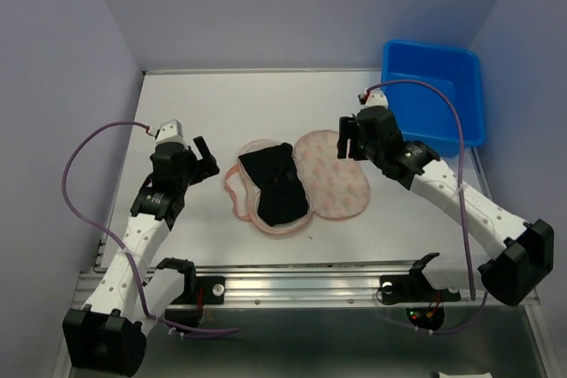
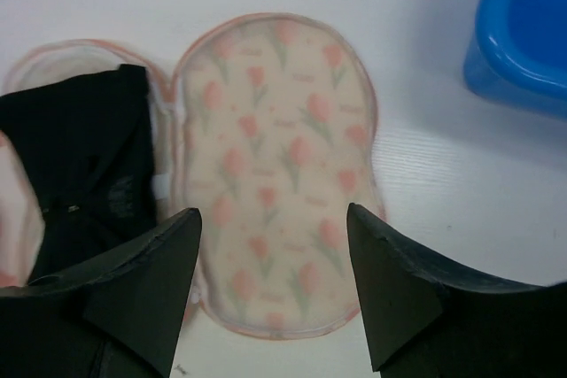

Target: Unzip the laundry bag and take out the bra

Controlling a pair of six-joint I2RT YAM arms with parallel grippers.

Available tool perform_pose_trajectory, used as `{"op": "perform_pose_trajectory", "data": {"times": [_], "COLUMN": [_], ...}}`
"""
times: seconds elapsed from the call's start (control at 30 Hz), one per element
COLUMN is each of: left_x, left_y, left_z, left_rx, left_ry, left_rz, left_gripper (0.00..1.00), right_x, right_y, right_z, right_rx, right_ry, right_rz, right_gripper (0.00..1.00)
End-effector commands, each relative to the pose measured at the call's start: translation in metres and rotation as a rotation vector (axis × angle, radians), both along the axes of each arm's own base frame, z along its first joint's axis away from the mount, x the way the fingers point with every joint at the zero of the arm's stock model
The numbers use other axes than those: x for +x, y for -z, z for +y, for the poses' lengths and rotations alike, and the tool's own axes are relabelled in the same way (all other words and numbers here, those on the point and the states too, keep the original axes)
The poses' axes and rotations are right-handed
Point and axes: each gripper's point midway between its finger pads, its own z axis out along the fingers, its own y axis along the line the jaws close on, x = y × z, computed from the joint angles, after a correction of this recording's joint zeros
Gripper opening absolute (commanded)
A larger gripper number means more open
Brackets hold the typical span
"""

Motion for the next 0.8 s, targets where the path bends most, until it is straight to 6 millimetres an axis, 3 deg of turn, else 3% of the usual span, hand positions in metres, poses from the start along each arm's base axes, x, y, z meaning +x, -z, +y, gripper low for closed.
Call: {"op": "perform_pose_trajectory", "data": {"times": [0.0,0.17,0.3,0.5,0.77], "left_x": [0.002,0.002,0.002,0.003,0.004], "left_y": [-0.004,-0.003,-0.002,-0.001,-0.002], "left_z": [-0.002,-0.002,-0.003,-0.005,-0.006], "left_rx": [0.002,0.002,0.001,-0.002,-0.006], "left_ry": [0.025,0.028,0.031,0.041,0.045], "left_rz": [-0.030,-0.026,-0.023,-0.018,-0.021], "left_gripper": [0.97,0.97,0.97,0.97,0.97], "right_x": [-0.016,-0.035,-0.043,-0.050,-0.048], "right_y": [-0.043,0.005,0.038,0.069,0.110], "right_z": [0.048,0.095,0.116,0.142,0.156], "right_rx": [0.250,0.410,0.478,0.466,0.417], "right_ry": [-0.197,-0.372,-0.421,-0.485,-0.476], "right_rz": [-0.033,0.114,0.195,0.249,0.319], "right_gripper": [0.73,0.71,0.71,0.71,0.70]}}
